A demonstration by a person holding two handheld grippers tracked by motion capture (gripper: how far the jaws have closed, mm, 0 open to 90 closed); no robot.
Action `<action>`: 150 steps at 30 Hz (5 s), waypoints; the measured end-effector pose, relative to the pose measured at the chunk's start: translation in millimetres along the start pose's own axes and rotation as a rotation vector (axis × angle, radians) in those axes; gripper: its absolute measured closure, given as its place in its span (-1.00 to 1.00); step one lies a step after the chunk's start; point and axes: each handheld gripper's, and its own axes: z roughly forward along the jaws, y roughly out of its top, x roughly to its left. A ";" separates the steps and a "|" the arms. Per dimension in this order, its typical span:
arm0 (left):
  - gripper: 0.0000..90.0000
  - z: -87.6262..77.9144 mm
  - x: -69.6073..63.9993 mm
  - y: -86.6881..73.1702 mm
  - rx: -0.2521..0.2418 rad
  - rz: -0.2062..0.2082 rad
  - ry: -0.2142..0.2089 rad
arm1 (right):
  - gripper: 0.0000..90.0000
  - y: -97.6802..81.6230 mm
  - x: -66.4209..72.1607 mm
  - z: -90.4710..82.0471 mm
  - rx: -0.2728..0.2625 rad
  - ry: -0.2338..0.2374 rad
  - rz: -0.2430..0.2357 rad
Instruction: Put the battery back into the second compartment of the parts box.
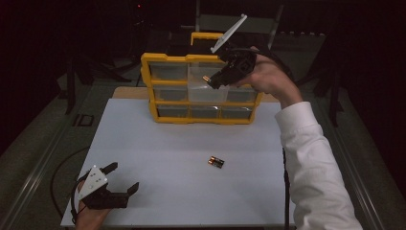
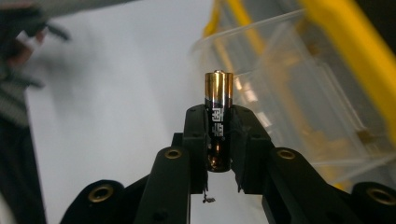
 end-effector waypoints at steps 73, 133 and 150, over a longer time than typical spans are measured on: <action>-1.00 0.6 -1.4 0.0 0.003 0.000 0.000 | -0.69 -112.8 18.0 74.0 0.109 -0.082 0.090; -1.00 1.5 -2.4 -0.3 0.007 0.005 -0.004 | 0.51 -170.5 54.3 201.4 0.364 0.089 -0.020; -1.00 0.5 -1.8 -0.4 0.005 0.000 -0.001 | 0.70 -173.2 56.9 219.8 0.433 0.087 -0.048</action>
